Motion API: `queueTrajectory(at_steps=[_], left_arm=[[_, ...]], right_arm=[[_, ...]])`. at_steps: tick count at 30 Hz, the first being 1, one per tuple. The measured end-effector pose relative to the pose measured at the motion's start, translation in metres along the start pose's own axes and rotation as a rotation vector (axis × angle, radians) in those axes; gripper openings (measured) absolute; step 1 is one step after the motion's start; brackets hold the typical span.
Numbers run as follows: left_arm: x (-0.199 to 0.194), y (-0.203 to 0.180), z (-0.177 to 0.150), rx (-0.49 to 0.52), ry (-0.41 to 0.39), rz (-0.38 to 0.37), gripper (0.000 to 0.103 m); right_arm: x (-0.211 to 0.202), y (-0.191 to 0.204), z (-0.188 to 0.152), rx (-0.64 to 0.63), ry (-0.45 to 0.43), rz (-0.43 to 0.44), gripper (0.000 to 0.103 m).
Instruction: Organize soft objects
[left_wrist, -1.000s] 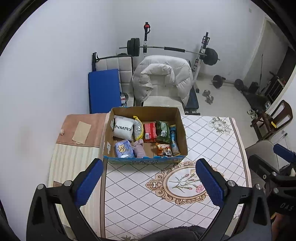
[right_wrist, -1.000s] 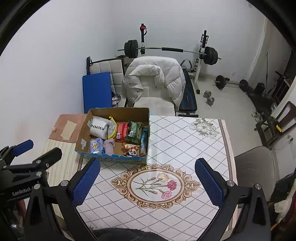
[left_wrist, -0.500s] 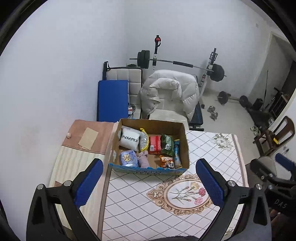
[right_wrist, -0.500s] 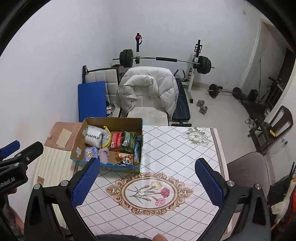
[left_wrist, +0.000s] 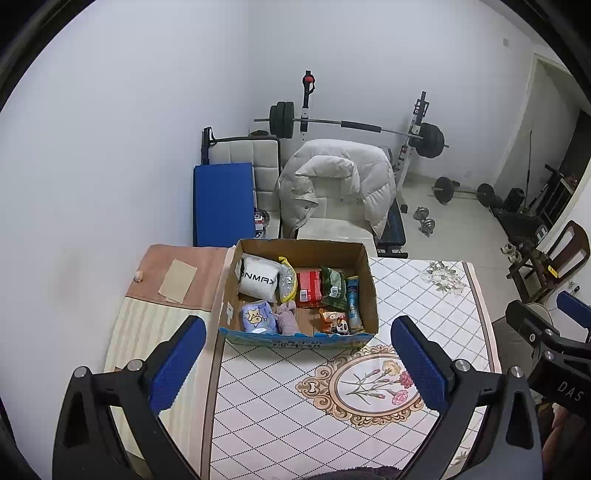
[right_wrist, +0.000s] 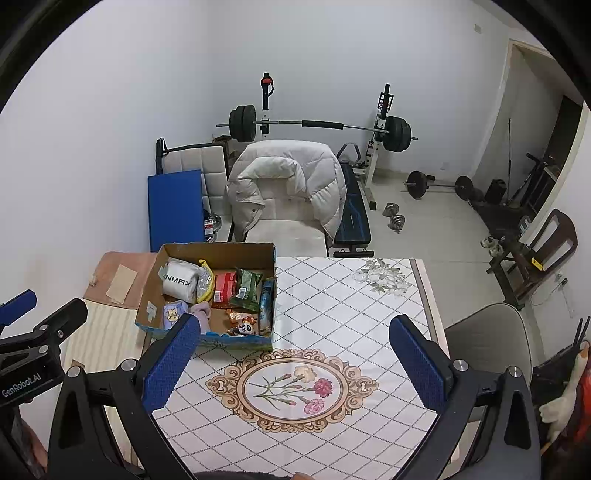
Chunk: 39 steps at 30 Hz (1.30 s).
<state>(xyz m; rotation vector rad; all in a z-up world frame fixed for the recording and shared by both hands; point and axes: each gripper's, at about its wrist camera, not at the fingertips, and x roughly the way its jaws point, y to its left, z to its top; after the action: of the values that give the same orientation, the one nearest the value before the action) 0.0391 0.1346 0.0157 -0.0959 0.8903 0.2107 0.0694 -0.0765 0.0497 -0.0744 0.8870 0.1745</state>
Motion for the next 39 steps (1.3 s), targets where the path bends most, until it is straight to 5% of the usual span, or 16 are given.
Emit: queueTrajectory(at_steps=[39], left_arm=[[0.002,0.004,0.008,0.017,-0.003,0.016,0.103]], right_arm=[[-0.009,-0.001,0.009,-0.033,-0.006,-0.017,0.103]])
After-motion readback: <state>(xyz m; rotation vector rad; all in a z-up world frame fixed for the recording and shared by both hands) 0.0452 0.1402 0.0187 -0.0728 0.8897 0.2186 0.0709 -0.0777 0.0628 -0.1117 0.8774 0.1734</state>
